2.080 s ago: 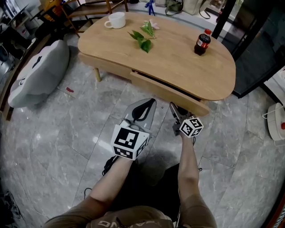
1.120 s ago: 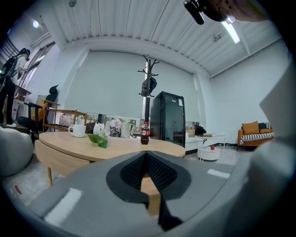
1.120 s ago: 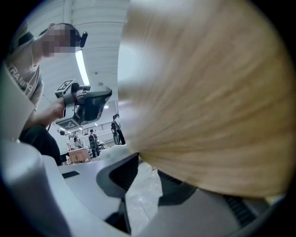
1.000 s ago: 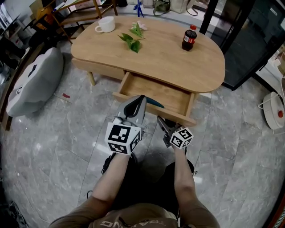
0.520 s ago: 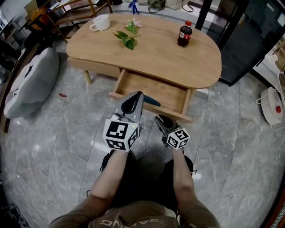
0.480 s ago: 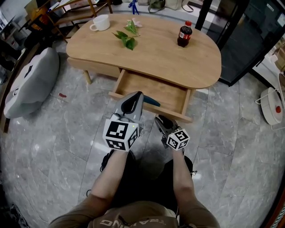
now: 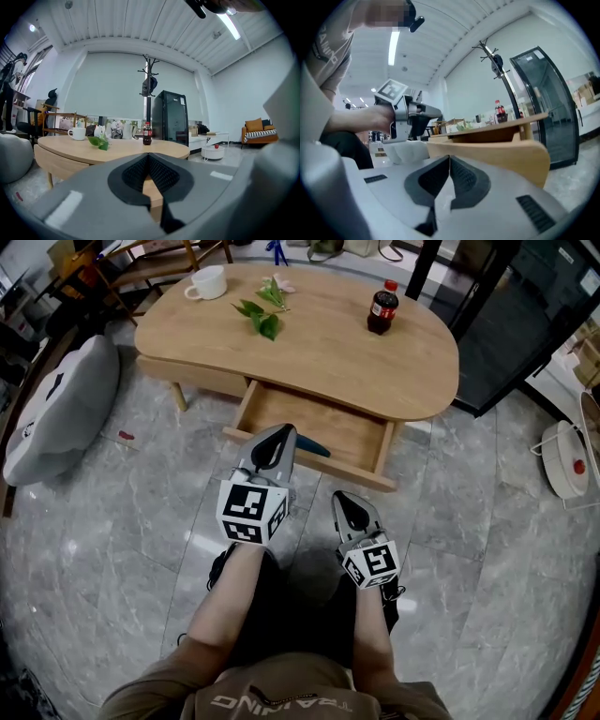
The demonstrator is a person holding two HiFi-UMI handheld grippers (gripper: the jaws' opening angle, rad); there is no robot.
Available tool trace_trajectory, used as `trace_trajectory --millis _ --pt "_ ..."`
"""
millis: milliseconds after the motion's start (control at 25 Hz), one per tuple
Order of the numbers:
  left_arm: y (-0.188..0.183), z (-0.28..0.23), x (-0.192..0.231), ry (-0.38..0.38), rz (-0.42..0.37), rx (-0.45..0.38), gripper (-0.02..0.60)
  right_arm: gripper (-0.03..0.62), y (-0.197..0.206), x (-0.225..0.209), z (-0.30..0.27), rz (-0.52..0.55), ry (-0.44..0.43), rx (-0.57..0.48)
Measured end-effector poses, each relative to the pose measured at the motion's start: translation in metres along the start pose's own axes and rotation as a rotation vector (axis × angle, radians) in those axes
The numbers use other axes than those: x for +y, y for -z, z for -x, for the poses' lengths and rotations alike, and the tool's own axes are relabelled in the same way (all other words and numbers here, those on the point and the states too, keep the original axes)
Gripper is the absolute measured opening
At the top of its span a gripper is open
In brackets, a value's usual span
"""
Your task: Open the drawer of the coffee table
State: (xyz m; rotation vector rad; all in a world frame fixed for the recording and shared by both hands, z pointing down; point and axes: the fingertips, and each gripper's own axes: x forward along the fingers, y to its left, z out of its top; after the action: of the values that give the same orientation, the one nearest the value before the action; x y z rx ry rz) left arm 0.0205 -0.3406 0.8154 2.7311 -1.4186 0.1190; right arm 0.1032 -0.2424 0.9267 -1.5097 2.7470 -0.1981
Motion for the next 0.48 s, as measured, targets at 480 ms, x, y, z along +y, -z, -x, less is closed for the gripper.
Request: trace_trajectory --millis 480 --pt "0.001 -0.011 0.000 -0.021 -0.057 -0.023 0.006 0.006 -0.135 -0.040 -0.016 0.237 0.265 -0.122"
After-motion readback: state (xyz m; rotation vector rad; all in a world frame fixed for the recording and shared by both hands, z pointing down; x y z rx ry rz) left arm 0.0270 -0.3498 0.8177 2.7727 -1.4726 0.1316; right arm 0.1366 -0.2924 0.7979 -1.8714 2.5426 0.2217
